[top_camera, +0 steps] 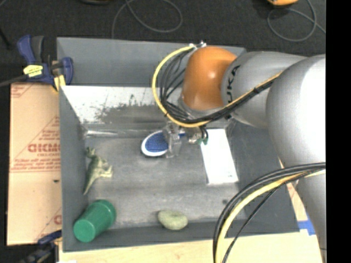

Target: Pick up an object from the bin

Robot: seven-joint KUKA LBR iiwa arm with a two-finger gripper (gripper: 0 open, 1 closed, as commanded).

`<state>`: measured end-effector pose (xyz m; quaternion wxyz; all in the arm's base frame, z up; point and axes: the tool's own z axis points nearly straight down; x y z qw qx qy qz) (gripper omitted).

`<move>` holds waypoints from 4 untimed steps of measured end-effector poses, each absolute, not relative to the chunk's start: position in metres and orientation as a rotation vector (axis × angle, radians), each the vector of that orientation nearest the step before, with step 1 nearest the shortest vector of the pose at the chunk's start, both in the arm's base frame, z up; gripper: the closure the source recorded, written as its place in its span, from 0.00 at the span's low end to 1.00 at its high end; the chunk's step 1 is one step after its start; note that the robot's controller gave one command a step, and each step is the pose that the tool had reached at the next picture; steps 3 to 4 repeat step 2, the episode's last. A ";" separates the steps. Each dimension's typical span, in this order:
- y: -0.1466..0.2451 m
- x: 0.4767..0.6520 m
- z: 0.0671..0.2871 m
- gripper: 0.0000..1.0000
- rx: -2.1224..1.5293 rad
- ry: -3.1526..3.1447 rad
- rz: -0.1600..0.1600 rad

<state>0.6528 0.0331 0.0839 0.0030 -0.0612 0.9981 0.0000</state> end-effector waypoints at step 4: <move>0.033 0.651 0.112 1.00 -0.192 3.139 0.000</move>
Offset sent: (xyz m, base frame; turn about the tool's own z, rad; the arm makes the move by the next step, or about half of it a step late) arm -0.0001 0.0000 0.0624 0.0000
